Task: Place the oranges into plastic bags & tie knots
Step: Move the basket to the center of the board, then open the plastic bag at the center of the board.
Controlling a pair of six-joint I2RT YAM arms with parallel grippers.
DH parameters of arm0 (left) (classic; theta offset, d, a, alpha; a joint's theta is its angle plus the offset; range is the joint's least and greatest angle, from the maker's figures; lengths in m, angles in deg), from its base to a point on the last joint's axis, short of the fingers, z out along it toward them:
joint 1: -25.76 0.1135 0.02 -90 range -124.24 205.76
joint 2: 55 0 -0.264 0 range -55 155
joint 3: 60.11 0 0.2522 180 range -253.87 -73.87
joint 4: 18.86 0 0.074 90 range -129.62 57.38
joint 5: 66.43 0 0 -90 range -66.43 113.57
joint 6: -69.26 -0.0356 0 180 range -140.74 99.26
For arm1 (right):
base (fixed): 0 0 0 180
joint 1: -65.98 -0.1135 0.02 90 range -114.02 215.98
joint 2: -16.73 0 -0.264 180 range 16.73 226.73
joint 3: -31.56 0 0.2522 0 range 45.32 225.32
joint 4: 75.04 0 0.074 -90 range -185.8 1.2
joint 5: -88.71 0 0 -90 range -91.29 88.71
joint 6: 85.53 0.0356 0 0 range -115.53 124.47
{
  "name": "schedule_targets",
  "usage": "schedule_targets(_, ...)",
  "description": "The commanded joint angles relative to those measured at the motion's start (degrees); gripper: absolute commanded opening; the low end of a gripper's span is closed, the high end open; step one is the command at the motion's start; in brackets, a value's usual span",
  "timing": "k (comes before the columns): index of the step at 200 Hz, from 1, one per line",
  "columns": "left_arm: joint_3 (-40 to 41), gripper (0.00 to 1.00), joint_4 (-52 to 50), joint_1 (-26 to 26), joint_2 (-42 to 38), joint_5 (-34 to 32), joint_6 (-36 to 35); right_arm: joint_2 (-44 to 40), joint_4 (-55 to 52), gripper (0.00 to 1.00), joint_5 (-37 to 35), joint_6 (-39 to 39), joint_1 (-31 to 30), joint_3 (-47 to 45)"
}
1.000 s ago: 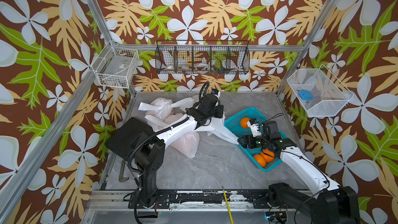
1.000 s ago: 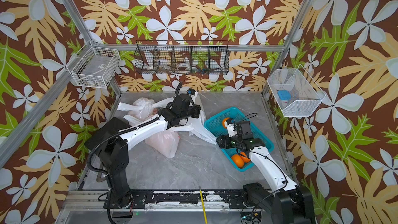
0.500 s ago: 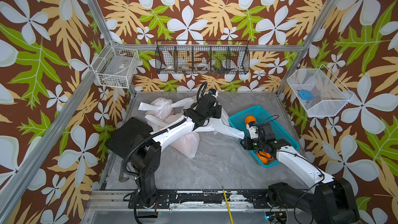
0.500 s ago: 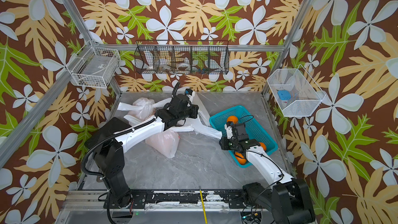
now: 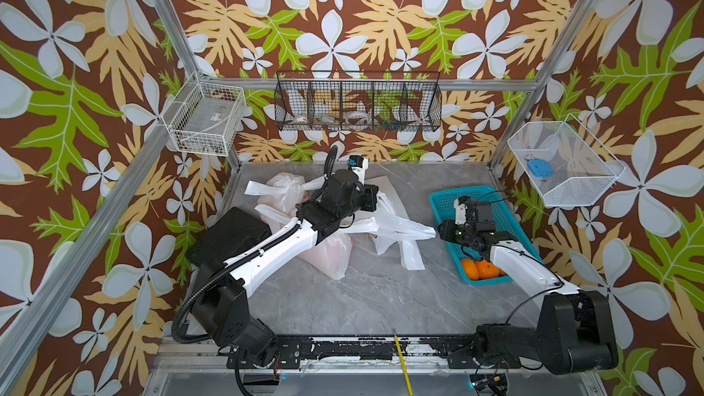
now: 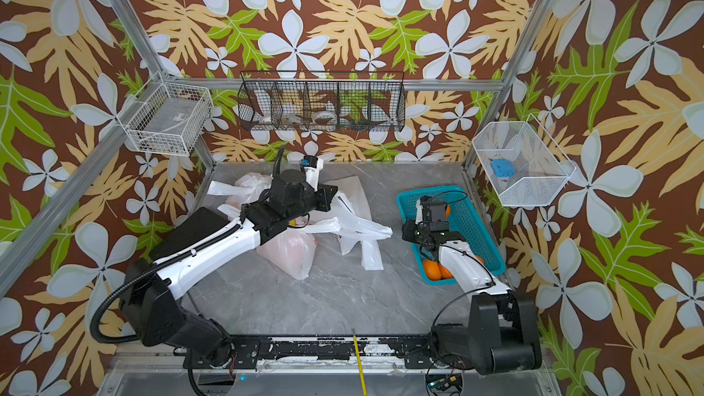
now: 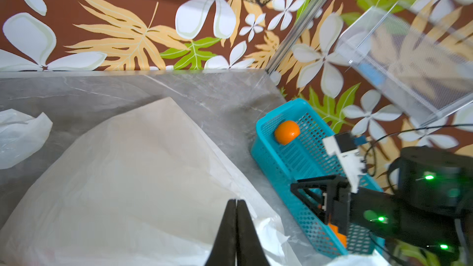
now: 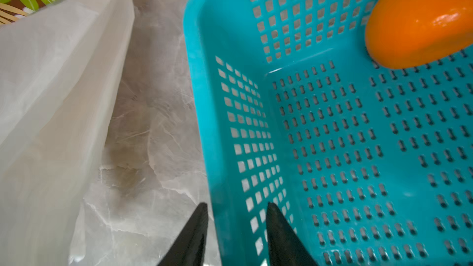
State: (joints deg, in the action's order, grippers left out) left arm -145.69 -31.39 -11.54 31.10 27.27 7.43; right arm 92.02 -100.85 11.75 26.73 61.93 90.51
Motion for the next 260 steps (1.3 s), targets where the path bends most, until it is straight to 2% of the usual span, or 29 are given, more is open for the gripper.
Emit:
schedule_targets(1,1.03,0.0,8.12,1.26,-1.28,7.4,7.91,-2.47,2.7,0.57,5.87,-0.95,-0.3,1.23)
schedule_targets(25,-1.32,0.0,5.28,1.26,0.42,8.72,8.05,-9.68,0.77,0.76,9.09,-2.84,-0.25,0.96)
schedule_targets(53,-1.67,0.0,5.54,1.26,2.09,8.8,8.15,-16.7,-1.49,0.87,19.41,-1.51,-0.96,0.07)
schedule_targets(65,-1.67,0.0,5.8,1.26,2.52,8.43,8.11,-18.3,-3.0,0.9,20.63,-0.93,-3.04,-0.27)
schedule_targets(114,-2.08,0.0,6.63,1.26,3.19,8.34,8.18,-19.47,-3.83,0.89,18.77,2.23,-8.21,-5.76)
schedule_targets(124,-2.02,0.0,6.83,1.26,3.28,8.51,8.22,-18.93,-3.43,0.87,18.28,2.56,-8.59,-6.61)
schedule_targets(184,-1.58,0.0,6.78,1.26,3.2,8.36,8.05,-14.85,2.55,0.83,19.73,4.96,-15.28,-5.79)
schedule_targets(191,-1.59,0.0,6.69,1.26,3.19,8.42,7.99,-14.42,3.13,0.81,19.3,5.37,-15.52,-5.94)
schedule_targets(197,-1.46,0.0,6.74,1.27,3.11,8.38,7.96,-14.01,3.39,0.75,18.63,5.75,-15.71,-5.99)
schedule_targets(217,-1.2,0.0,6.04,1.26,2.46,7.47,7.17,-12.98,0.59,0.42,15.85,4.7,-15.67,-4.64)
schedule_targets(225,-0.97,0.0,5.53,1.26,1.93,6.73,6.59,-13.23,-1.34,0.27,12.8,3.48,-15.72,-3.46)
schedule_targets(240,0.01,0.0,4.92,1.43,0.43,5.47,5.12,-14.49,-5.6,0.05,7.66,0.64,-15.64,-0.5)
schedule_targets(245,0.64,0.0,5.1,1.48,-0.16,5.37,4.61,-14.86,-6.93,0.0,6.08,-0.48,-15.64,0.69)
schedule_targets(260,3.36,0.0,6.51,1.79,-2.47,5.97,2.14,-15.18,-10.42,0.0,1.79,-4.45,-15.63,5.1)
